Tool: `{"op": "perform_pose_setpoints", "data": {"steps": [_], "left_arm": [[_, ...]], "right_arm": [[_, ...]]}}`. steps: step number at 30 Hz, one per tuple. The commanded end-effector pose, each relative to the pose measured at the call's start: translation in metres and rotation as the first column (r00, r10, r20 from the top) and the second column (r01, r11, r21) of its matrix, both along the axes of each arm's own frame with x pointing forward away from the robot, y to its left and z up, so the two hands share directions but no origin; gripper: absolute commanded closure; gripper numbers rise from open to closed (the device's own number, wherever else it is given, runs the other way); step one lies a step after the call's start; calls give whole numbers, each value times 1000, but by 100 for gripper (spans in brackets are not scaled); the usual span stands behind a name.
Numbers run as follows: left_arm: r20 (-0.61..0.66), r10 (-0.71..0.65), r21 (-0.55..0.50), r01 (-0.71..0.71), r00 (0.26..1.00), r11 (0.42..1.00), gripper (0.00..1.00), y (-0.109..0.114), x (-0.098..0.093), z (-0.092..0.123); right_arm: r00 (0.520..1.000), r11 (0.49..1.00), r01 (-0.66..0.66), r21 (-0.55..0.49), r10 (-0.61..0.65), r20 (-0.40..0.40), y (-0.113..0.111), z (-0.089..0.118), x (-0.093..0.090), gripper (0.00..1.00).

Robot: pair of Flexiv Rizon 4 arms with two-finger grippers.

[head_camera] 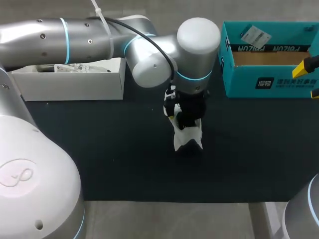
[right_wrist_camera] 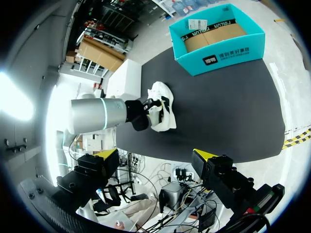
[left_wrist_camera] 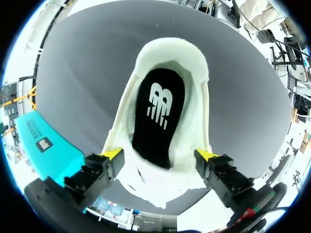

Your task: Take the shoe out of the shoebox, open the shoe tongue, remove and reinsert the insole, then place the shoe into the shoebox

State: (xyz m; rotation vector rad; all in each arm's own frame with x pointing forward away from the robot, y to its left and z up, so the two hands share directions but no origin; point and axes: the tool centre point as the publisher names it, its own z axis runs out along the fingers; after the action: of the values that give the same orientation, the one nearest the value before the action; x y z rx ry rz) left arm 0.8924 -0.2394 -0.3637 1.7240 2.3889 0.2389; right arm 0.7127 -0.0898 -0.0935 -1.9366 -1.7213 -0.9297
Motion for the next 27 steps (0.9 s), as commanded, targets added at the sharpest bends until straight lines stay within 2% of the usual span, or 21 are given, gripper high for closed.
{"op": "perform_pose_setpoints", "data": {"steps": [1,6,11,12,13,14,16,17,18,22,27], "left_arm": [[4,3,3,-3,1000,1000,0,1,-1,2],[21,20,-8,-20,1000,1000,0,0,4,6],[61,43,-54,-40,997,998,0,-1,8,22],[69,49,-65,-45,996,997,7,-1,10,25],[76,58,-73,-52,995,996,20,0,11,28],[87,66,-77,-59,994,995,25,1,13,30],[105,86,-101,-75,991,992,50,3,15,36],[114,96,-109,-83,989,991,54,4,16,39],[121,103,-115,-89,987,989,63,5,17,41],[137,117,-126,-99,984,987,78,9,17,47],[148,110,-121,-92,983,988,89,14,10,55]], "right_arm": [[1000,1000,-2,-1,2,-4,0,0,2,0],[1000,1000,-2,-1,2,-4,0,0,2,0],[1000,1000,-2,-1,2,-4,0,0,2,0],[1000,1000,-2,-1,2,-4,0,0,2,0],[1000,1000,-2,-1,2,-4,0,0,2,0],[1000,1000,-2,-1,2,-4,0,0,2,0],[1000,1000,-2,-1,2,-4,0,0,2,0],[1000,1000,-2,-1,2,-4,0,0,2,0],[1000,1000,-2,-1,2,-4,0,0,2,0],[1000,1000,-2,-1,2,-4,0,0,2,0],[1000,1000,-2,-1,2,-4,0,0,2,0]]}}
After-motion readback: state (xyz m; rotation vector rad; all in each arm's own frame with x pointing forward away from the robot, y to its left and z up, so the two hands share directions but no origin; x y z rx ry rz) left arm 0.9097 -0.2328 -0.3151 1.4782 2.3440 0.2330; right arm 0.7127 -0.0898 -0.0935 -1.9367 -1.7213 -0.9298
